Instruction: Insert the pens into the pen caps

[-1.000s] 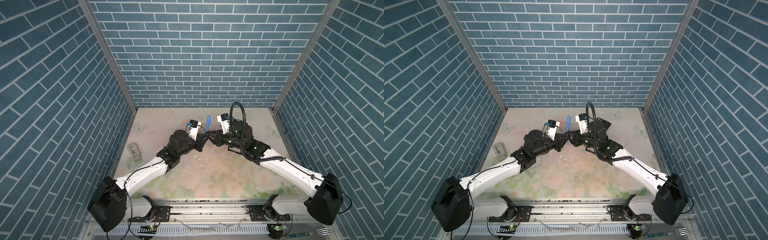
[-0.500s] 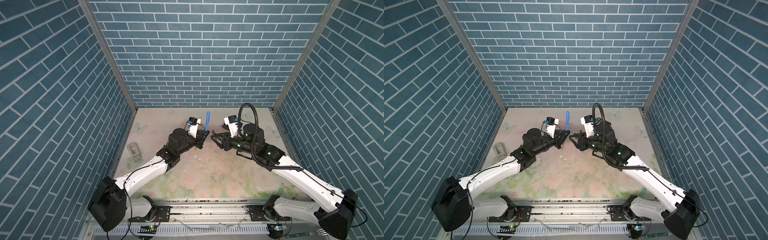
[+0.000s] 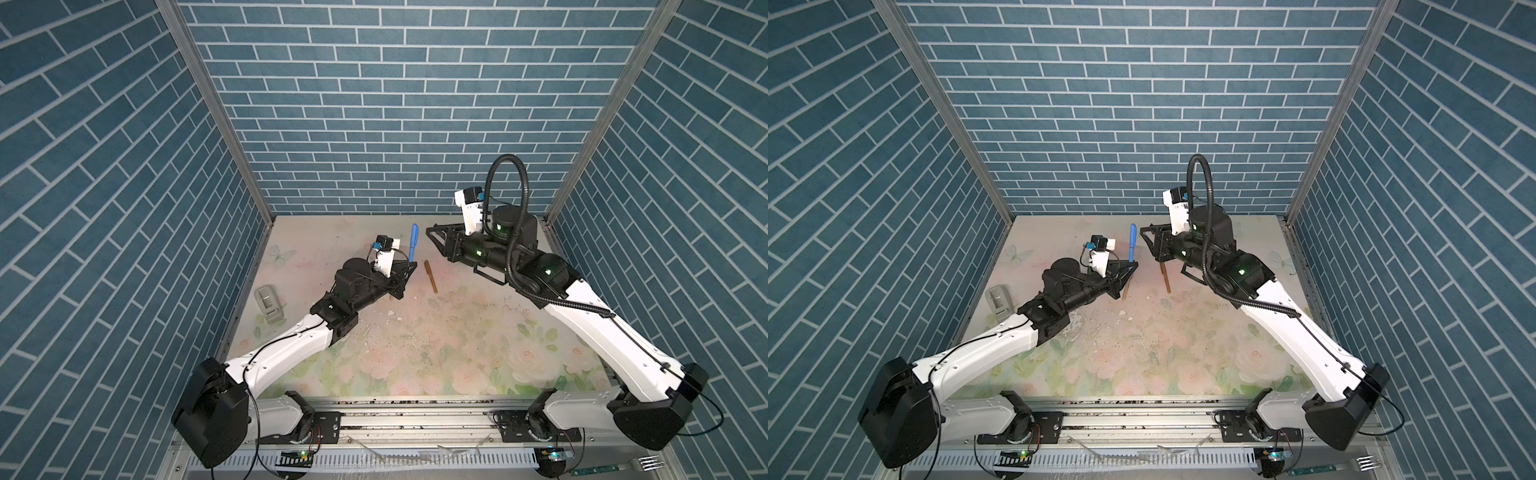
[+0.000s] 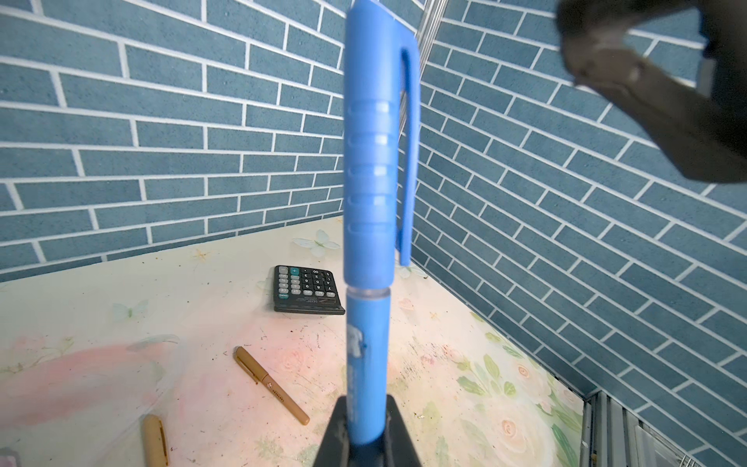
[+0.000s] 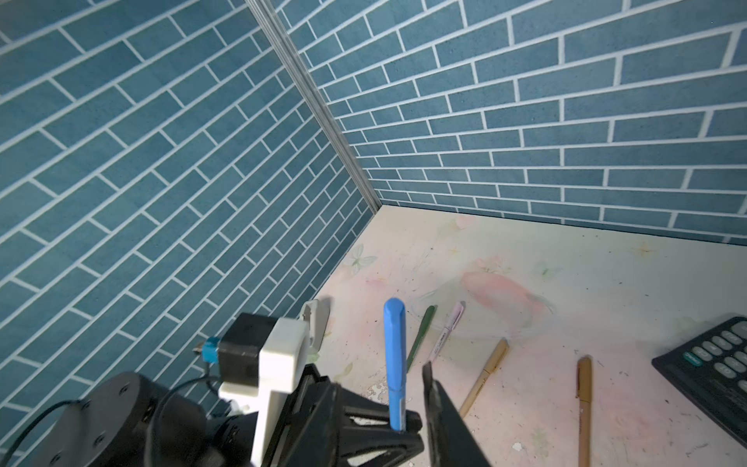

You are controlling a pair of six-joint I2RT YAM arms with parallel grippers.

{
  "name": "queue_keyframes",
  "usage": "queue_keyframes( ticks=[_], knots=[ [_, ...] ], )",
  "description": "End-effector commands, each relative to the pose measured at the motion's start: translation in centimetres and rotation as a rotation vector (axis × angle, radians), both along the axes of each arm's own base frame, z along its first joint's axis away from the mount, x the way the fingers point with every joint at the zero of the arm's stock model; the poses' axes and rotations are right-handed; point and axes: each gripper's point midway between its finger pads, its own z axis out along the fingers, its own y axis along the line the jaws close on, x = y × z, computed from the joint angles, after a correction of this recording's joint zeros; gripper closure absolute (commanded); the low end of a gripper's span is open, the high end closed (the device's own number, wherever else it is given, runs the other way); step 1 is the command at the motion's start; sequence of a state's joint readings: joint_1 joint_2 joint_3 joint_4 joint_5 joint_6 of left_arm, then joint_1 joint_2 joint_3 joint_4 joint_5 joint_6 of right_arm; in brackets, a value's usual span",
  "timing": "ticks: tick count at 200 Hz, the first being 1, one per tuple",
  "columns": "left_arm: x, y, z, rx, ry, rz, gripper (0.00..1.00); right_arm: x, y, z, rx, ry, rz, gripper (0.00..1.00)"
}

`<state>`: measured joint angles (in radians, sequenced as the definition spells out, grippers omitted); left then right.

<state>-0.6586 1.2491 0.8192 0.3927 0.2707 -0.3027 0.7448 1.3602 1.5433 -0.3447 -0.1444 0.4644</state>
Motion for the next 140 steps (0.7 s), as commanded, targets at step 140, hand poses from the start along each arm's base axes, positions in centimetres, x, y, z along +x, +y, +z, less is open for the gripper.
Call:
queue_keyframes(
  ticks=[140],
  knots=[
    [-0.7, 0.4, 0.3, 0.002, -0.004, -0.014, 1.00, 1.7, 3.8, -1.8, -0.044, 0.061, 0.108, 0.77]
  ],
)
